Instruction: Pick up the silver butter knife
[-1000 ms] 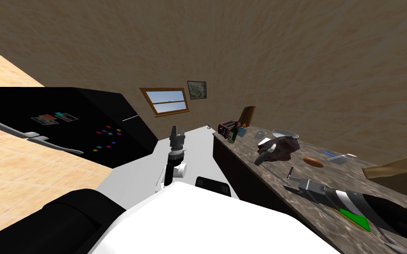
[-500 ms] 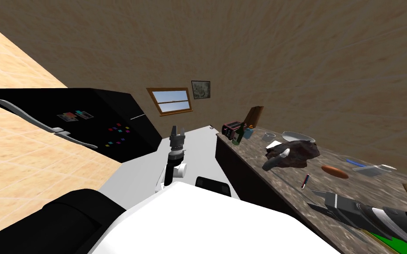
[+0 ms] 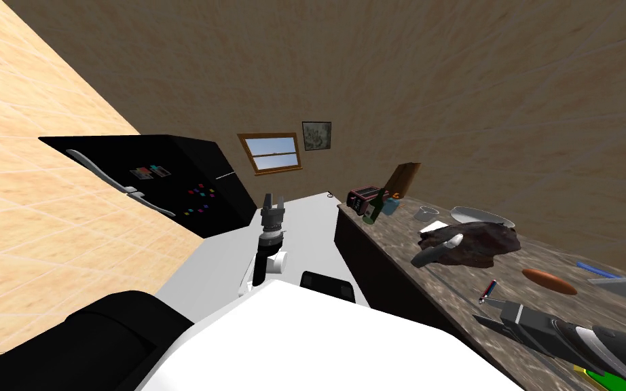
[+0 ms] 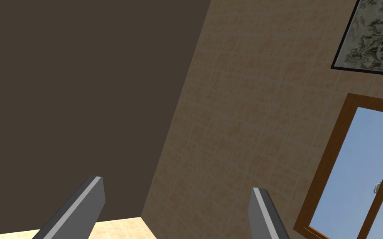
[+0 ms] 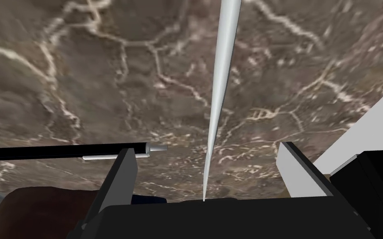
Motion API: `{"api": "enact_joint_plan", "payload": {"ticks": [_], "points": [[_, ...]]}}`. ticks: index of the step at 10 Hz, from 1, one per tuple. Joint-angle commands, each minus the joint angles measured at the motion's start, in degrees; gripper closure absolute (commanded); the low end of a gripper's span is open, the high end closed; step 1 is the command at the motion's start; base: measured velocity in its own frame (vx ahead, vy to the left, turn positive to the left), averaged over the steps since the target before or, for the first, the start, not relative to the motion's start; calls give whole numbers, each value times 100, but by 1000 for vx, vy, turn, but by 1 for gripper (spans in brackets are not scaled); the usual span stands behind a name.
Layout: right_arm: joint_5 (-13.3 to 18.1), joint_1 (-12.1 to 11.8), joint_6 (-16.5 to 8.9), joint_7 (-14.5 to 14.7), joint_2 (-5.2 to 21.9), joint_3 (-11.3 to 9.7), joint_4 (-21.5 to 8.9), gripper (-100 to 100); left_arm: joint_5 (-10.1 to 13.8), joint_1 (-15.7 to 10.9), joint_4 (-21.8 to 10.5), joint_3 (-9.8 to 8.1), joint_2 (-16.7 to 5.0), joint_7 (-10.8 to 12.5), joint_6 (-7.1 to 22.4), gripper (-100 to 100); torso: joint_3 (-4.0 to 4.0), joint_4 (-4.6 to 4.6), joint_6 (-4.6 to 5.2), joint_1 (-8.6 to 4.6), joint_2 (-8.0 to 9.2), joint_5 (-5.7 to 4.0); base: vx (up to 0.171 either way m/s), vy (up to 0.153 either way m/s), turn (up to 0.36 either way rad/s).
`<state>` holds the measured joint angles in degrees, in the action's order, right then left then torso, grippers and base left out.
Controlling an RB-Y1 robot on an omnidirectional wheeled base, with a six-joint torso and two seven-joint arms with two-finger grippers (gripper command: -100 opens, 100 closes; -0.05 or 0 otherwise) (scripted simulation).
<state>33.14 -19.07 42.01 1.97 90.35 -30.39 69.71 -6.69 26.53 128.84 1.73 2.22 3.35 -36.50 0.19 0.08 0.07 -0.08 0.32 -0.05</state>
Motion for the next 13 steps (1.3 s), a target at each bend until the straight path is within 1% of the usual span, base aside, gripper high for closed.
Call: {"api": "enact_joint_plan", "payload": {"ticks": [1, 2, 3, 7, 8, 9, 11, 12, 13], "points": [[35, 73, -37, -78, -165, -54, -195, -100, 0, 0, 0, 0, 0, 0, 0, 0, 0, 0, 0, 0, 0, 0, -109, -7, 234], [35, 63, -39, -58, -97, -41, -107, -100, 0, 0, 0, 0, 0, 0, 0, 0, 0, -1, -2, 1, 0, -8, -45, -2, 37], [41, 73, -47, -74, -106, -45, -121, 100, 0, 2, 0, -1, 0, 0, 0, 0, -11, -6, 3, -4, -19, -12, -9, 1, -9], [35, 68, -45, -86, -105, -46, -125, 100, 0, 2, 0, -1, 0, 0, 0, 0, -25, -11, -6, -5, -42, -15, 0, 0, -3], [36, 69, -44, -84, -104, -46, -124, 0, 0, 2, 0, -1, 0, 0, 0, 0, -25, -11, -5, -5, -43, -15, 0, 0, 0], [33, 56, 25, -16, -42, -21, -73, 100, 0, 2, 0, -1, 0, 0, 0, 0, -26, -11, -5, -5, -43, -15, 53, 3, -234], [30, 29, 127, 87, 164, 33, 130, 100, 0, 4, 1, -1, 0, 0, -1, 0, -38, -17, 7, 1, -66, -13, 119, 23, -293], [27, 18, 66, 47, 104, 13, 83, 100, 0, 4, 1, -1, 0, 0, -1, 0, -46, -18, 2, 7, -80, -9, 58, 15, -55], [26, 15, 83, 59, 120, 17, 94, 0, 0, 2, 1, 0, 0, 0, -1, 0, -42, -18, -7, 2, -70, -15, 8, 4, 11]]}}
